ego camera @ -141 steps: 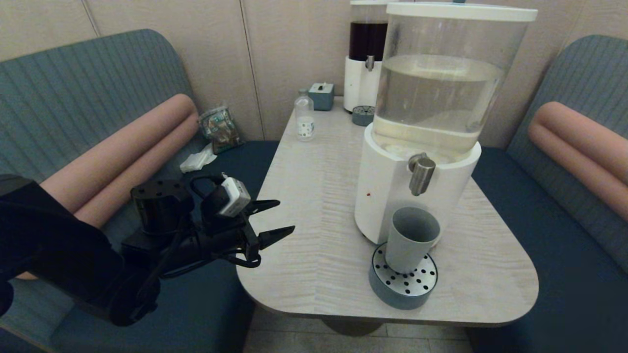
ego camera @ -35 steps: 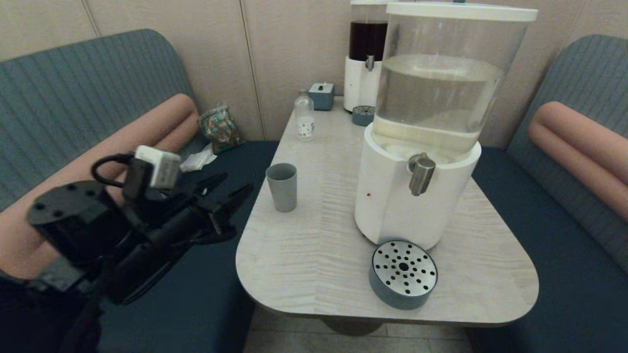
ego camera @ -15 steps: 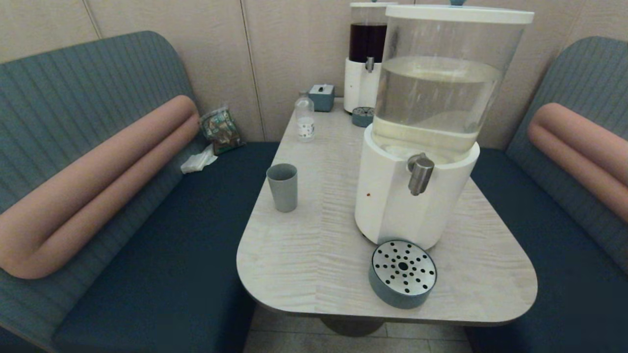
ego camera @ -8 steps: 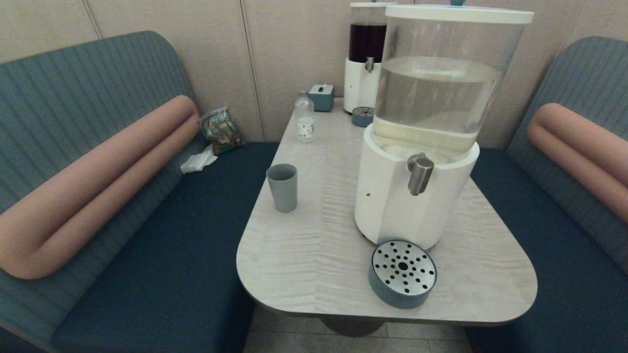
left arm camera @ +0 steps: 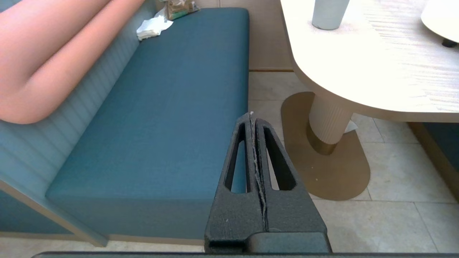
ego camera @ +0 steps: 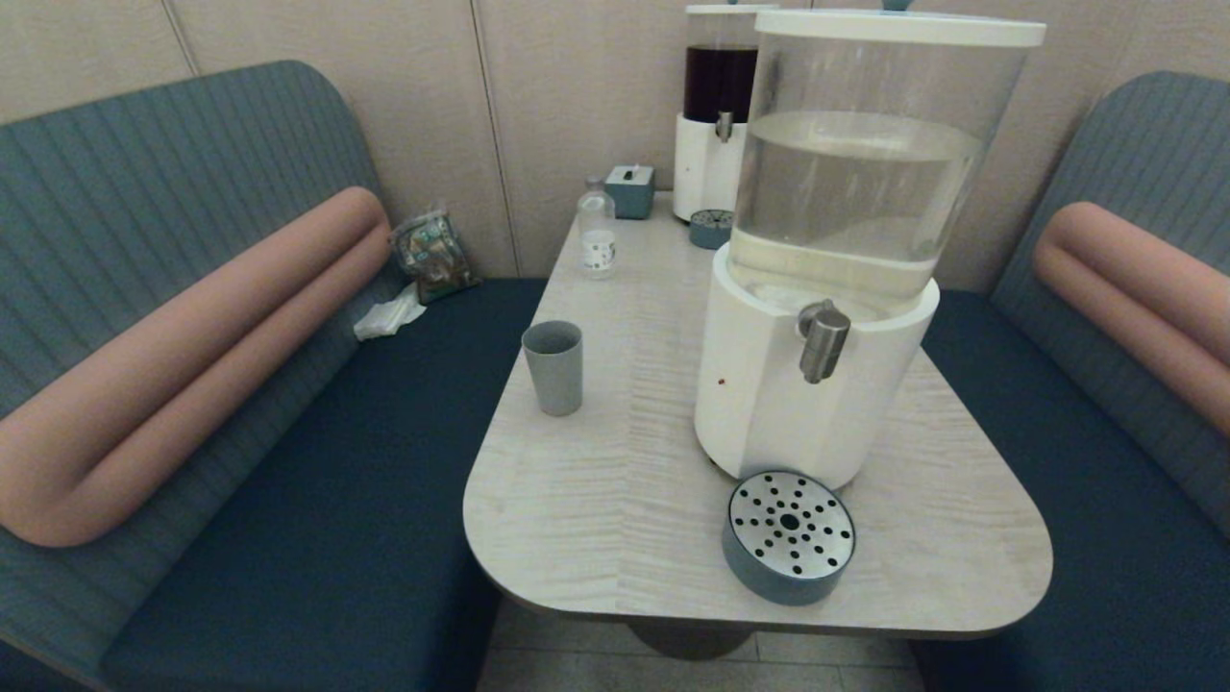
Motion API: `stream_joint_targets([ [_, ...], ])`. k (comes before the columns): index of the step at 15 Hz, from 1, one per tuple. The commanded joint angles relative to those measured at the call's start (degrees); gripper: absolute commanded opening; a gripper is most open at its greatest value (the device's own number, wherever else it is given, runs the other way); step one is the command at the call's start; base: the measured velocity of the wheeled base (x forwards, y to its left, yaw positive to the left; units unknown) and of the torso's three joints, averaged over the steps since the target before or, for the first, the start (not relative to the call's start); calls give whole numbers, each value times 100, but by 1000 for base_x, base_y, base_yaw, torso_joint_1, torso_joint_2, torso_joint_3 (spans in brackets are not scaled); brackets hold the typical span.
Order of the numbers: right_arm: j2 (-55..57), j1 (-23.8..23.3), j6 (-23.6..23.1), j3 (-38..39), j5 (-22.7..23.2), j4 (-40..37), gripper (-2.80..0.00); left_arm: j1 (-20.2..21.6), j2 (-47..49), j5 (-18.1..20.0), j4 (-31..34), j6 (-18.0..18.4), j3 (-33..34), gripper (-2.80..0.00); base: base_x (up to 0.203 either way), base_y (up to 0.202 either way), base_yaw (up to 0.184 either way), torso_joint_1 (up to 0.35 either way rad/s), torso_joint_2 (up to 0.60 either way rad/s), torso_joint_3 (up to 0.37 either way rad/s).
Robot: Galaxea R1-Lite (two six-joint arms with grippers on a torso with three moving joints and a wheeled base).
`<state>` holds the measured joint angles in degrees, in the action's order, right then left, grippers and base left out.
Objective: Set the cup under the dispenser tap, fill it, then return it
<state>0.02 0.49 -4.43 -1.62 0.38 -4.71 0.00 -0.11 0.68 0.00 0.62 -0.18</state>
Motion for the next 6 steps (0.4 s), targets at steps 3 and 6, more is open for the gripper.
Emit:
stream_joint_targets([
  [3, -29, 4, 73, -5, -3, -4, -280, 0, 11, 1, 0, -1, 1, -280, 0, 0, 0, 0, 0, 0],
  [6, -29, 4, 73, -5, -3, -4, -280, 0, 11, 2, 0, -1, 1, -280, 0, 0, 0, 0, 0, 0],
])
